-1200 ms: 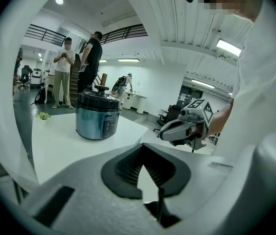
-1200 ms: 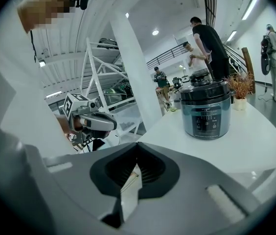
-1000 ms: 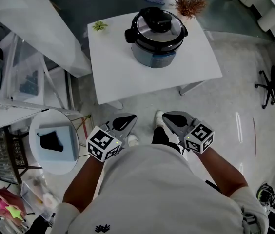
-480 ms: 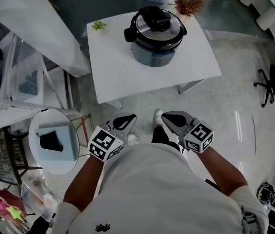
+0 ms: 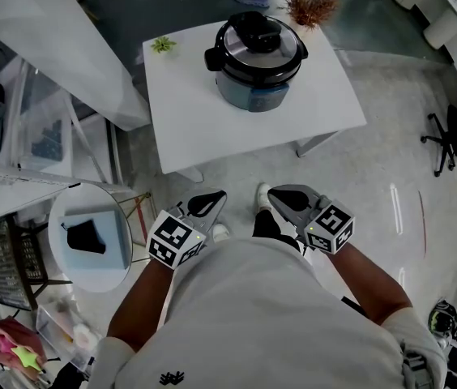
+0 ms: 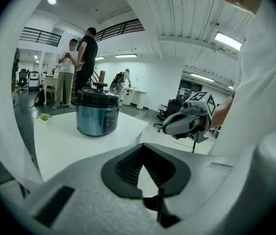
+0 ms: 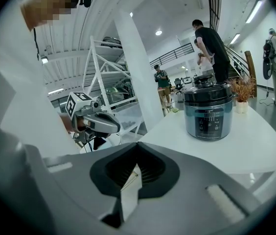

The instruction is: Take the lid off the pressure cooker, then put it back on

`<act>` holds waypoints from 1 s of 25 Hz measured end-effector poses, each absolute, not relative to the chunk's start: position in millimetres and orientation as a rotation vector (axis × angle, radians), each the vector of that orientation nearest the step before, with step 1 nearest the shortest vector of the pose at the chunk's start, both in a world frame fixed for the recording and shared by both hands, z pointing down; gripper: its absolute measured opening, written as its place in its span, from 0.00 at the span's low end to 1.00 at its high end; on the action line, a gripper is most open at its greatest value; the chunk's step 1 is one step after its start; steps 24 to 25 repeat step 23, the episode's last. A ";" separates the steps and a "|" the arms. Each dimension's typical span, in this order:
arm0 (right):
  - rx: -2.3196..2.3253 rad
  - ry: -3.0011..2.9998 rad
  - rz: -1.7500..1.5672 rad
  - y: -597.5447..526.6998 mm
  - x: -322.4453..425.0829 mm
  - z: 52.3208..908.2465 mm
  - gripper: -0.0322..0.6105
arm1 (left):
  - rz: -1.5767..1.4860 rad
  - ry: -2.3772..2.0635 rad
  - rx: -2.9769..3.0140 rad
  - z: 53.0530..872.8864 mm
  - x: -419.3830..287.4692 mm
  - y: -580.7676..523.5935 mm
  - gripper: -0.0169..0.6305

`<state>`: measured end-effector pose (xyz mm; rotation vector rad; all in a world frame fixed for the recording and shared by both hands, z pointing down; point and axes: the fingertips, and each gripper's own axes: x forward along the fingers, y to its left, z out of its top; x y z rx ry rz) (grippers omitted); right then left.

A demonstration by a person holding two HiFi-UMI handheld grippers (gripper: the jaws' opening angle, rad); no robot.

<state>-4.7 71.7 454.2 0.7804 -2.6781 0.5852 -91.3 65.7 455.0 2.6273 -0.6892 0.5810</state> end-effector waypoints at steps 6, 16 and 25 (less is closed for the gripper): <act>0.776 -2.678 0.583 73.3 -5.6 454.4 0.06 | 0.584 -0.676 2.627 455.8 -91.3 66.5 0.04; 0.762 -2.671 0.564 75.6 -12.4 452.5 0.06 | 0.568 -0.682 2.622 454.8 -99.3 68.3 0.04; 0.745 -2.665 0.552 80.4 -22.9 452.2 0.06 | 0.563 -0.685 2.617 455.7 -108.5 74.4 0.04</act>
